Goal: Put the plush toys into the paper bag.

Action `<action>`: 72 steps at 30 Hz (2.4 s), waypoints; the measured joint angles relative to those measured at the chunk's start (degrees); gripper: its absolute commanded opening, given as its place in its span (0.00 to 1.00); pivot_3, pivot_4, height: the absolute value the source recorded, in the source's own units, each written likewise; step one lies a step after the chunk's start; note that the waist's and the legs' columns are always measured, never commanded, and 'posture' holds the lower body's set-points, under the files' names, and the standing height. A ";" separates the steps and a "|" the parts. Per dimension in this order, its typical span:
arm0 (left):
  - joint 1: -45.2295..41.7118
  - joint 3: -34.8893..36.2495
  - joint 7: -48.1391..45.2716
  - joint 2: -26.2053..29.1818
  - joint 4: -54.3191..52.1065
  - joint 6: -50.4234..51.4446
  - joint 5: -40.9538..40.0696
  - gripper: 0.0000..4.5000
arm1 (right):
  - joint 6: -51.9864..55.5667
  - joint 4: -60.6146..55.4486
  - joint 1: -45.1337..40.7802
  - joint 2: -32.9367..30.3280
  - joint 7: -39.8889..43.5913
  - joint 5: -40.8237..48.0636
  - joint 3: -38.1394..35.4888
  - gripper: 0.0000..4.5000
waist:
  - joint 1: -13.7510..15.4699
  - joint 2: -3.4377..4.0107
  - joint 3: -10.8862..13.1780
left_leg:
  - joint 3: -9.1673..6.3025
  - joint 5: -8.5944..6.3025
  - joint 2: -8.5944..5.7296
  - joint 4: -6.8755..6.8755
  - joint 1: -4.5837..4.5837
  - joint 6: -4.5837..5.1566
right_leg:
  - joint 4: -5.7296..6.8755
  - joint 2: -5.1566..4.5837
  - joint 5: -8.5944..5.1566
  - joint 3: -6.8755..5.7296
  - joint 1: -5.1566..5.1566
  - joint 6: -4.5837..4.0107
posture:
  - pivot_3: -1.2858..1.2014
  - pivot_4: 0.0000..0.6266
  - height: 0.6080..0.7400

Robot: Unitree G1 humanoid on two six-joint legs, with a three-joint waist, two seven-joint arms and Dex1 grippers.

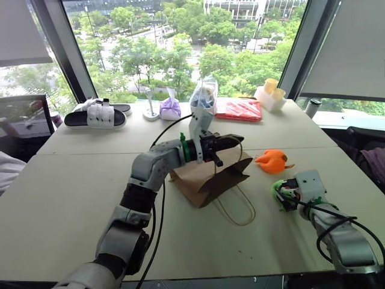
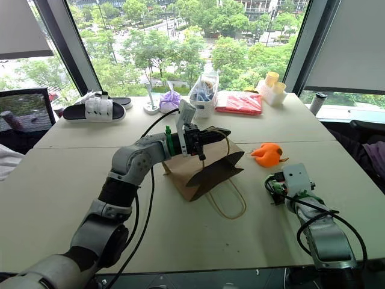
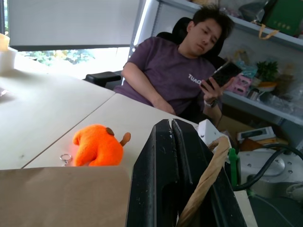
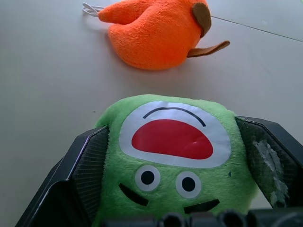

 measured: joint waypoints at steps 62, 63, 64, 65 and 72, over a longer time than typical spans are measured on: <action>-1.32 4.29 1.09 -2.00 -1.28 2.83 -4.65 0.00 | -12.25 9.46 -20.58 6.54 22.70 4.93 16.75 0.39 | -0.36 0.06 0.07 | -0.05 0.05 -0.01 0.02 -0.09 -0.10 | -0.15 -0.01 0.03 -0.06 -0.07 0.04 | 0.52 0.24 1.00; -1.32 4.88 1.75 -2.12 -1.25 2.90 -5.06 0.00 | -12.74 9.71 -20.68 6.63 22.72 4.68 16.85 0.51 | -0.37 0.06 0.07 | -0.05 0.06 -0.01 0.02 -0.09 -0.11 | -0.14 -0.01 0.03 -0.06 -0.07 0.04 | 0.52 0.24 1.00; -1.34 5.46 2.24 -2.20 -1.20 2.92 -5.22 0.00 | -12.95 9.85 -20.70 6.64 22.73 4.40 16.87 0.61 | -0.34 0.06 0.07 | -0.05 0.07 -0.01 0.03 -0.10 -0.13 | -0.15 -0.01 0.03 -0.06 -0.07 0.04 | 0.52 0.24 1.00; -1.49 6.17 2.79 -2.22 -0.94 2.91 -5.26 0.00 | -12.97 9.92 -20.69 6.64 22.74 4.20 16.85 0.73 | -0.31 0.06 0.07 | -0.05 0.08 -0.01 0.04 -0.10 -0.15 | -0.15 -0.01 0.03 -0.06 -0.07 0.04 | 0.52 0.24 1.00; -2.08 5.63 4.09 -1.63 1.44 1.30 -3.62 0.00 | -12.93 3.34 -16.06 6.51 22.14 5.21 13.41 0.98 | -0.24 0.06 0.07 | -0.05 0.08 -0.02 0.01 -0.11 -0.15 | -0.16 -0.01 0.03 -0.06 -0.08 0.04 | 0.52 0.24 1.00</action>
